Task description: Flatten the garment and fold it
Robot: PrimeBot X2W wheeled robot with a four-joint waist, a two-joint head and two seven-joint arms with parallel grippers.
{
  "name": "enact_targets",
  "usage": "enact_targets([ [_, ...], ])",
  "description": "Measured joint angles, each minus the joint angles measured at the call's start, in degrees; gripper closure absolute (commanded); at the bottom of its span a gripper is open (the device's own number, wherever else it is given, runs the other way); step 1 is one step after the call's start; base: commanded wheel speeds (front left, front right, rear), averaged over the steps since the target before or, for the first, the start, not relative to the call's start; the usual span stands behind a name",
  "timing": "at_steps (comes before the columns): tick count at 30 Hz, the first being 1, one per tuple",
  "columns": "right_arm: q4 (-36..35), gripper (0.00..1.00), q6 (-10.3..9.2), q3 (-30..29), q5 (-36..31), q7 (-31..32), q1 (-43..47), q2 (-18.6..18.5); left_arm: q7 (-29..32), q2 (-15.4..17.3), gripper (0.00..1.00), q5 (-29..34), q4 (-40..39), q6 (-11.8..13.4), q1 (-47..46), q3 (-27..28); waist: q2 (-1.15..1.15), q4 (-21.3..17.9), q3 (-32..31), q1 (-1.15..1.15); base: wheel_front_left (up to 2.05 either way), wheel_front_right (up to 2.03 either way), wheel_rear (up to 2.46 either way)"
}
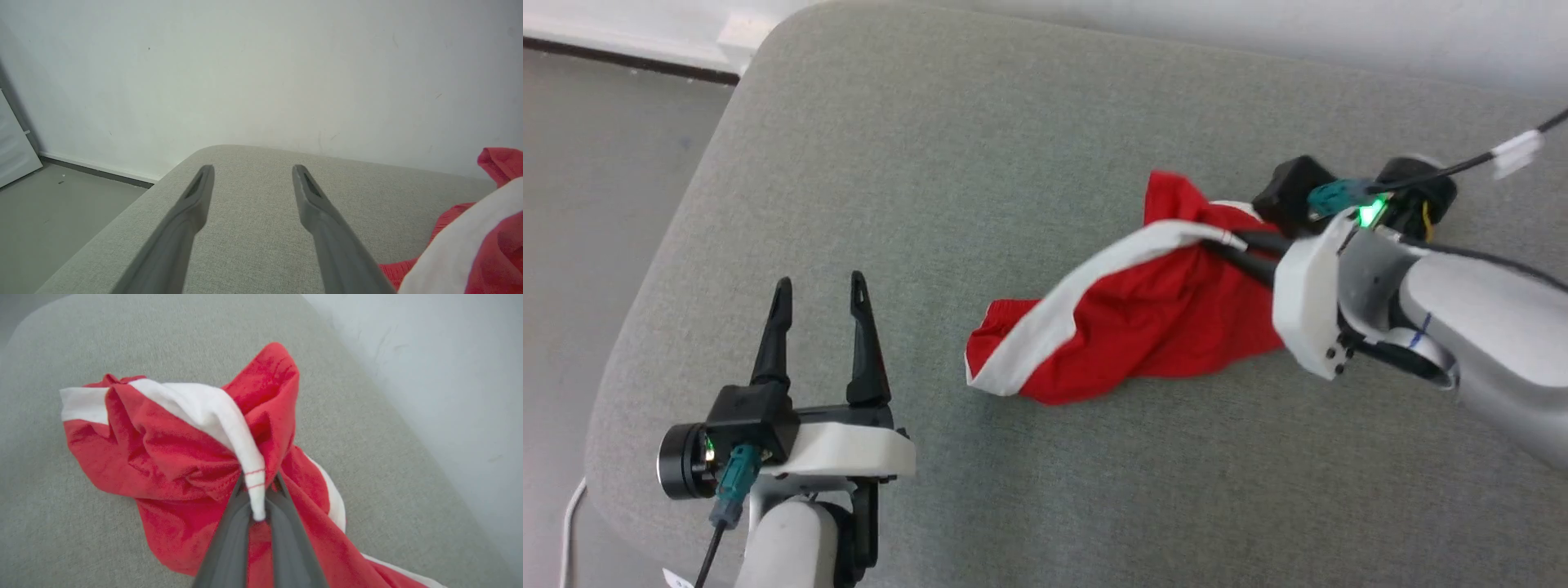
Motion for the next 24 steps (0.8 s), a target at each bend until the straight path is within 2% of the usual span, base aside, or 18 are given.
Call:
enact_targets([
  [5, -4.3, 1.0, 0.0, -0.05, -2.79, -8.28, 0.02, -5.09, 0.0, -0.02, 0.0, 0.56, -0.08, -0.64, 0.83, 0.35, 0.0, -2.25, -2.22, -0.01, 0.0, 0.0, 0.0],
  [11, -7.17, 1.0, 0.0, -0.1, -9.22, -10.36, 10.34, -10.45, 0.0, -0.03, 0.0, 1.11, -0.1, -0.74, 2.66, 0.78, 0.0, -5.29, -4.34, -0.02, 0.0, 0.0, 0.0],
  [17, -5.84, 1.0, 0.0, -0.21, -10.12, -11.55, 25.18, -11.52, 0.0, -0.07, 0.0, 1.2, -0.03, -1.15, 3.85, 0.78, 0.0, -7.17, -6.35, -0.02, 0.0, 0.0, 0.0],
  [22, -2.54, 1.0, 0.0, -5.24, -11.63, -14.14, 32.64, -11.18, 0.0, -0.08, 0.0, 1.65, 0.04, -1.21, 5.46, 0.88, 0.0, -8.04, -8.07, -0.02, 0.0, 0.0, 0.0],
  [23, -2.32, 0.65, 0.0, -6.71, -11.63, -14.72, 33.92, -10.87, 0.0, -0.1, 0.0, 1.82, 0.08, -1.23, 5.89, 0.97, 0.0, -8.26, -8.39, -0.02, 0.0, 0.0, 0.0],
  [24, -2.33, 0.65, 0.0, -8.43, -11.46, -15.43, 35.28, -10.54, 0.0, -0.1, 0.0, 2.08, 0.13, -1.24, 6.26, 1.11, 0.0, -8.54, -8.67, -0.02, 0.0, 0.0, 0.0],
])
